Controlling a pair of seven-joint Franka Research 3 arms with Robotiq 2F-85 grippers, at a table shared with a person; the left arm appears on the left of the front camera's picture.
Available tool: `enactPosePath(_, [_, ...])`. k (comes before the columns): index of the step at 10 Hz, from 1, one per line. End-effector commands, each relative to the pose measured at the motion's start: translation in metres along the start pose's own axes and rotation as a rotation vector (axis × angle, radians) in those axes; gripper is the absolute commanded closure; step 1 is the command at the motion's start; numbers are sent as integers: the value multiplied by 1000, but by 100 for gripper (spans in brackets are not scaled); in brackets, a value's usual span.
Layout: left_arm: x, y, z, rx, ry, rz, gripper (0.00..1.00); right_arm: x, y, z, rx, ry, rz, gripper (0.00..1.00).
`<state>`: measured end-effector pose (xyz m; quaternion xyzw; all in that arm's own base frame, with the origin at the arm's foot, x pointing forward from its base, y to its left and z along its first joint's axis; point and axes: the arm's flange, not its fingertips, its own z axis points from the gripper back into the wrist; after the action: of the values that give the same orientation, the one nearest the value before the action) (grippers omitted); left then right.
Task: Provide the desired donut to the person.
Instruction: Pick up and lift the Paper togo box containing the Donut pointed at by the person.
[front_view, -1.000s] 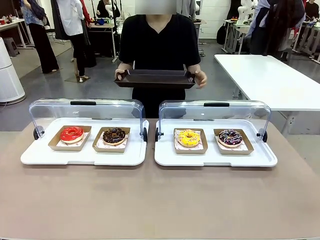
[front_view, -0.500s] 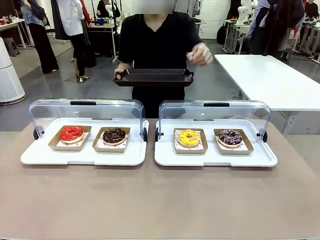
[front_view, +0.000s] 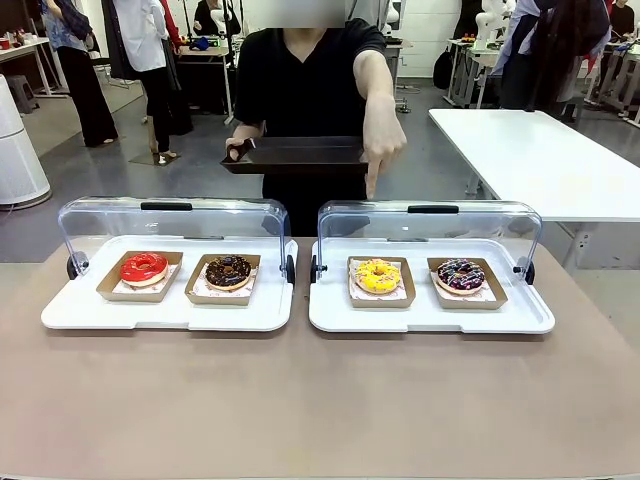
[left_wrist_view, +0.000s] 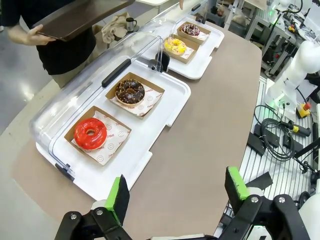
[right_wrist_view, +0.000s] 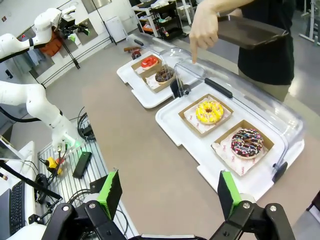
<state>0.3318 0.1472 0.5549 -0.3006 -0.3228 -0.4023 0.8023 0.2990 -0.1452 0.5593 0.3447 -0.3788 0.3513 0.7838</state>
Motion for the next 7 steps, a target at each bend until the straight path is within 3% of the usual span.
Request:
enactPosePath(1, [1, 1, 1, -11, -17, -14, 0, 2, -2, 1, 15, -28, 12, 0])
enactPosePath(7, [1, 1, 1, -11, -17, -14, 0, 2, -2, 1, 15, -28, 12, 0])
